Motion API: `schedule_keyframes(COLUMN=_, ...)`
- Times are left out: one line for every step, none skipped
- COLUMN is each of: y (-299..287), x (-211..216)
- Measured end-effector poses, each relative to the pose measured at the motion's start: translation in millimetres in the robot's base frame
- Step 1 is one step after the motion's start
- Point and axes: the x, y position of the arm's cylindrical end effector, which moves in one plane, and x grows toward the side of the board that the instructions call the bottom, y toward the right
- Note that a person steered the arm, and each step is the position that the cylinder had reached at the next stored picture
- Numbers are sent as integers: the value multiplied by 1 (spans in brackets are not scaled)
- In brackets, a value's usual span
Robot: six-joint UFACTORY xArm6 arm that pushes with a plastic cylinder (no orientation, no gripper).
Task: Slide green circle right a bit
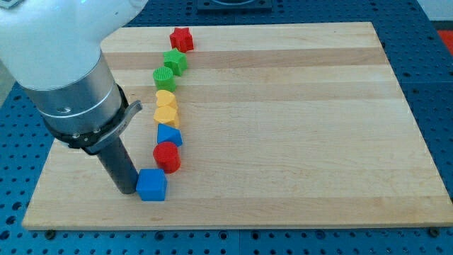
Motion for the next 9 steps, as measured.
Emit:
schedule_keyframes(y=-15, x=-7)
schedule_keyframes(y=-43, x=-66)
schedule_keyframes(y=-39, x=-112)
schedule_keyframes(y=-17, x=-137)
schedule_keyframes(y=-2, x=-157)
schedule_keyframes(y=4, x=-171)
schedule_keyframes(y=14, x=-177)
schedule_keyframes(y=-3, x=-161)
schedule_keyframes(y=-6, x=-153)
